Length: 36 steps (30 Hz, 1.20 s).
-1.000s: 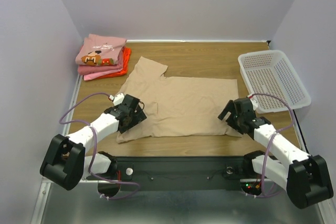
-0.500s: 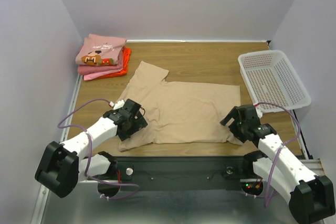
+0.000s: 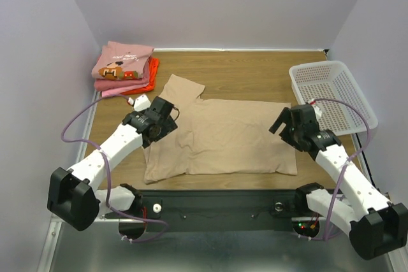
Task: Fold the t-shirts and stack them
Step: Fold the tshirt
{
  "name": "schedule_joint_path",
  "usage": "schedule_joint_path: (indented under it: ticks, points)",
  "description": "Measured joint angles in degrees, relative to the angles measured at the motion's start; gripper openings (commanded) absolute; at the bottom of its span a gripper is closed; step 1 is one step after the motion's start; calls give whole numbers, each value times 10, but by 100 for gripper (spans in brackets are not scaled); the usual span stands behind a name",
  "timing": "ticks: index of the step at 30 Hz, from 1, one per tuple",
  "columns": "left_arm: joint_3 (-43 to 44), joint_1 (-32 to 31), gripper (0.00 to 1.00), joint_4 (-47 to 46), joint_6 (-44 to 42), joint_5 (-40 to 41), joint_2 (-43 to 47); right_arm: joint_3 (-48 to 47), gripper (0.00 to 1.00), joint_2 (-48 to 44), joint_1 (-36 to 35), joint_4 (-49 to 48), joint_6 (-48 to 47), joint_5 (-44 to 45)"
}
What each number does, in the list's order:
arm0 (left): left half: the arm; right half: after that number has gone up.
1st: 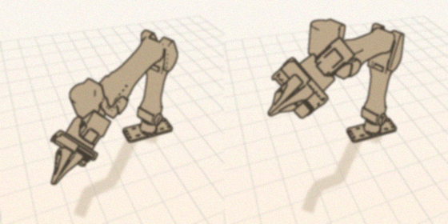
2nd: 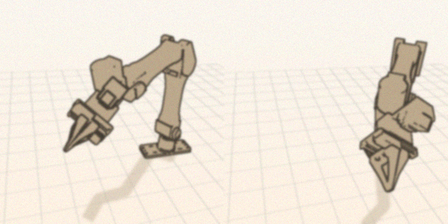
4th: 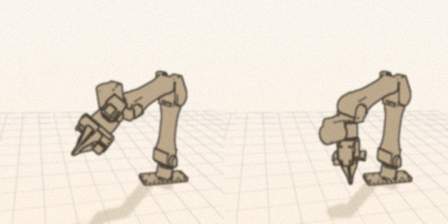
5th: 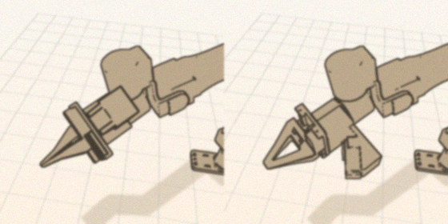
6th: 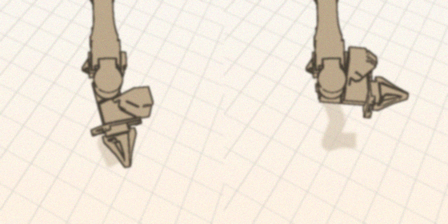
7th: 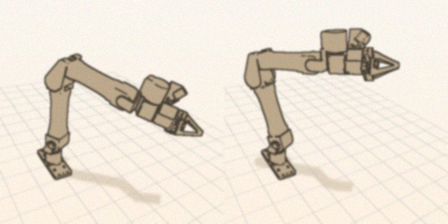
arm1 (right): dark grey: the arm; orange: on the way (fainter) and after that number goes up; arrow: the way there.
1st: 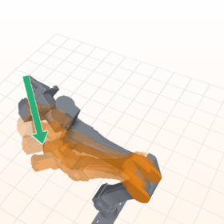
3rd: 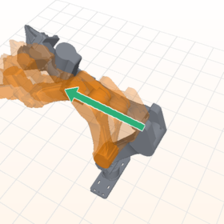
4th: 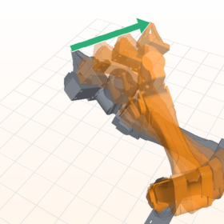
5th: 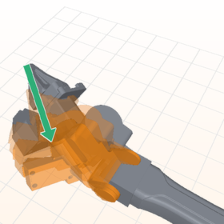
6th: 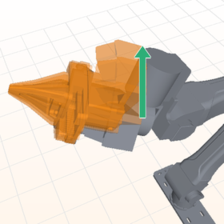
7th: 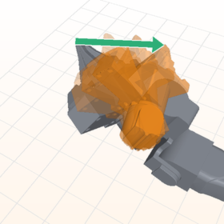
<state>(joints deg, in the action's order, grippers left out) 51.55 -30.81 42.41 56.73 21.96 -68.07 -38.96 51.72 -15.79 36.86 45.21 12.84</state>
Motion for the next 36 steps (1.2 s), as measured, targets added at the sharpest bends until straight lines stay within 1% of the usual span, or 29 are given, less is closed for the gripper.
schedule_joint_path:
  ticks: [3, 5, 8, 11, 14, 15, 19, 22, 23, 25, 27, 32, 34, 35, 36]
  points:
    - [41, 0, 98, -30, -47, 5, -13, -38, 100, 42, 0, -7, -27, 9]
    - [98, 0, 98, -47, -86, 13, -49, -64, 100, 74, 0, -8, -43, 19]
    - [207, 1, 98, -79, -144, 37, -132, -102, 100, 115, 0, -11, -59, 32]
    - [290, 11, 98, -124, -193, 51, -210, -141, 100, 160, 0, -20, -73, 47]
    - [413, 42, 98, -132, -239, 57, -339, -168, 100, 202, 0, -30, -82, 56]
    - [441, 48, 98, -136, -249, 59, -364, -179, 100, 224, 0, -35, -84, 61]
    - [575, 89, 98, -151, -299, 56, -518, -203, 100, 282, 0, -44, -90, 71]
    - [664, 111, 98, -151, -328, 45, -606, -215, 100, 312, 0, -46, -98, 81]
    - [709, 120, 98, -146, -340, 36, -644, -216, 100, 316, 0, -46, -99, 84]
    - [765, 132, 98, -146, -354, 25, -692, -216, 100, 320, 0, -47, -101, 91]
    - [800, 142, 98, -160, -372, 15, -730, -216, 100, 323, 0, -47, -101, 95]
    - [802, 153, 98, -195, -405, -2, -760, -216, 100, 339, 0, -48, -110, 94]
    - [802, 151, 90, -206, -411, -7, -768, -216, 100, 342, 0, -47, -112, 93]
    - [802, 150, 82, -211, -413, -10, -772, -216, 100, 342, 0, -48, -114, 93]
    - [802, 150, 77, -214, -415, -12, -775, -216, 100, 342, 0, -48, -114, 93]
